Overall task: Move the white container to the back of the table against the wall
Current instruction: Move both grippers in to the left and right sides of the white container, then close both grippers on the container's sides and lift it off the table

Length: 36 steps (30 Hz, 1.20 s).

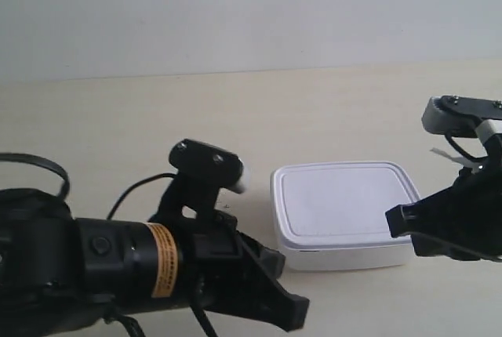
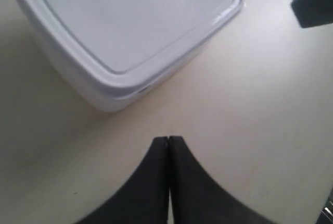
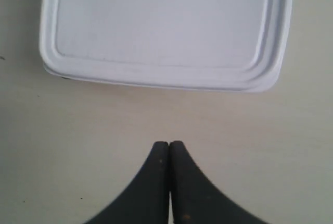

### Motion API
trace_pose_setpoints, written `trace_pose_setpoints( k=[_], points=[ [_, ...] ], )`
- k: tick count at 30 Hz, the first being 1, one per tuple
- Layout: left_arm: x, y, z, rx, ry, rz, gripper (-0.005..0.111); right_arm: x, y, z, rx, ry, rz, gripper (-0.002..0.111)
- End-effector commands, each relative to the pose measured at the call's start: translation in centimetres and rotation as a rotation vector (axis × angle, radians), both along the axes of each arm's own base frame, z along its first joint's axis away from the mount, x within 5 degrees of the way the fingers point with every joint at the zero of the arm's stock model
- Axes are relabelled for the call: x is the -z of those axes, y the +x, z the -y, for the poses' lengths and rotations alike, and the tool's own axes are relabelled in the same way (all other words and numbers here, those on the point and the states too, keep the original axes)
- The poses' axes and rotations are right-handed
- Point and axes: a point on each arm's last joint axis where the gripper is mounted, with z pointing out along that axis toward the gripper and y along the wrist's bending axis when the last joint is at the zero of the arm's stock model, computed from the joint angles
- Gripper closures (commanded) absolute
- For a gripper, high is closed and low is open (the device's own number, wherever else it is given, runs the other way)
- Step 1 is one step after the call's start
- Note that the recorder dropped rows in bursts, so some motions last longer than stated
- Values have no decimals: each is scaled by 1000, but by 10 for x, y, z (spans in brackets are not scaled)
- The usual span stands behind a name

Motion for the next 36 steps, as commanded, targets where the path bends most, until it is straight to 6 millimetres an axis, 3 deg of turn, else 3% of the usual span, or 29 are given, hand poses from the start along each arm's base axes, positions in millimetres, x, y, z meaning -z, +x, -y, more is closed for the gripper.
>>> trace_pose_setpoints(
  k=[1, 5, 11, 18, 25, 30, 36],
  points=[
    [5, 0, 19, -11, -55, -44, 107, 13, -4, 0, -13, -23, -53, 108],
    [11, 9, 30, -43, -58, -81, 107, 25, -7, 3, 10, -23, -41, 108],
    [25, 23, 45, -83, 5, -133, 107, 27, -6, 3, 21, -17, -21, 108],
    [35, 17, 53, -80, 37, -170, 107, 33, -5, 3, 18, -32, -61, 108],
    [30, 16, 63, -75, 15, -169, 107, 59, 8, -1, 34, -65, -107, 108],
    [37, 22, 69, -96, 83, -193, 107, 76, 16, -3, 45, -84, -122, 108],
    [48, 33, 73, -116, 110, -204, 107, 81, 23, -4, 52, -82, -80, 108]
  ],
)
